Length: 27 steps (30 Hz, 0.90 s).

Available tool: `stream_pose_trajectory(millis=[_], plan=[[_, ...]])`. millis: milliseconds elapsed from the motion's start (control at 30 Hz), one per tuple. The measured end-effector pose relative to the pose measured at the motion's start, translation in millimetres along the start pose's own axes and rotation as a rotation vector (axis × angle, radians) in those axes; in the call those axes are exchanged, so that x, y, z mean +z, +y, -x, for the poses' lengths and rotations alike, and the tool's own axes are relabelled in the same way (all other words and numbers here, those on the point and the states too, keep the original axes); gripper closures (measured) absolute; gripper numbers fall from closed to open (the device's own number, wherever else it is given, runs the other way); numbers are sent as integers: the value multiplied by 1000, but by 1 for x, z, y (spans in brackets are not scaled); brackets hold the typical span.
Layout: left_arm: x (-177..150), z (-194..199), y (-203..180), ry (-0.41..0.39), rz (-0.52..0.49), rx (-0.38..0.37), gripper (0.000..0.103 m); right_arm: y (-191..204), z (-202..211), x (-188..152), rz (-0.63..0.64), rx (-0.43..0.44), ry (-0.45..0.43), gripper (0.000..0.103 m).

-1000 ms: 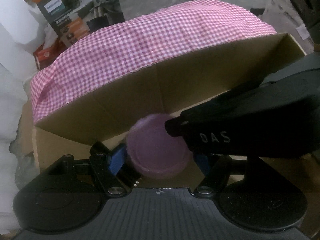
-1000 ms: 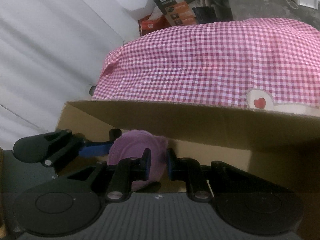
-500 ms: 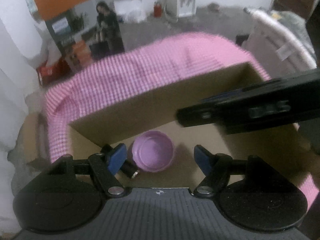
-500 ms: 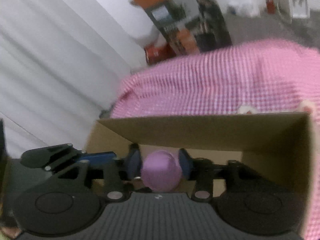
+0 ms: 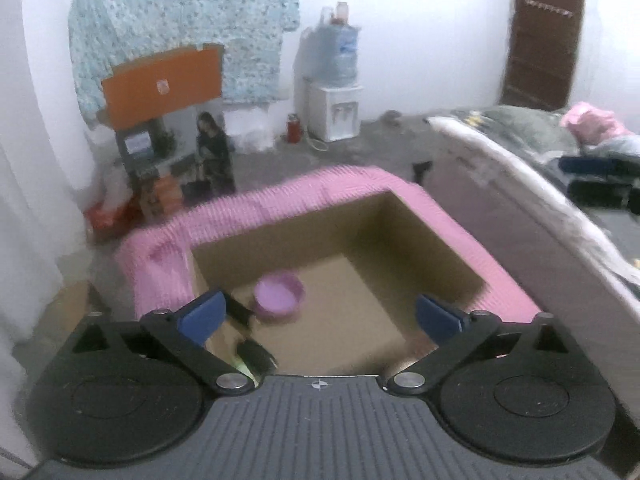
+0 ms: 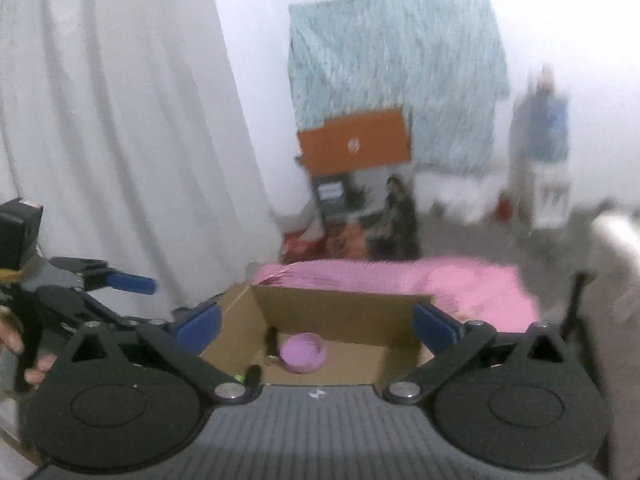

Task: Organize rigid objects
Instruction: 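Grasp the black tape roll with the right gripper while the left gripper steadies it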

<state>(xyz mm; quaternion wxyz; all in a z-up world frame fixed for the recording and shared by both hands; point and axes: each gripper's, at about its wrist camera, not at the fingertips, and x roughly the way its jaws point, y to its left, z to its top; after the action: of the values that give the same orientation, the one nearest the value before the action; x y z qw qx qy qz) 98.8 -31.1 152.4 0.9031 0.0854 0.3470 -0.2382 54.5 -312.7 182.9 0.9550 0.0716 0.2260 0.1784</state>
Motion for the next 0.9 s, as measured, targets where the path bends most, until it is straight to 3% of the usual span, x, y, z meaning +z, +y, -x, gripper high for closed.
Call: stream_pose_trajectory(millis=[200, 367, 433, 567, 667, 767, 900], plan=[[-71, -8, -7, 82, 132, -111, 0, 18, 44, -23, 83, -182, 31, 0], [-122, -28, -12, 136, 203, -148, 0, 36, 15, -61, 131, -258, 155, 0], [-137, -33, -13, 141, 218, -131, 0, 46, -3, -81, 158, -228, 200, 0], [-156, -40, -14, 129, 220, -76, 0, 68, -39, -112, 157, -145, 209, 0], [-166, -47, -21, 123, 145, -4, 0, 85, -71, -132, 136, -26, 260, 0], [-169, -60, -25, 135, 88, 51, 0, 97, -99, -151, 77, 41, 334, 0], [-179, -70, -26, 158, 73, 49, 8, 104, -129, -172, -13, 103, 411, 0]])
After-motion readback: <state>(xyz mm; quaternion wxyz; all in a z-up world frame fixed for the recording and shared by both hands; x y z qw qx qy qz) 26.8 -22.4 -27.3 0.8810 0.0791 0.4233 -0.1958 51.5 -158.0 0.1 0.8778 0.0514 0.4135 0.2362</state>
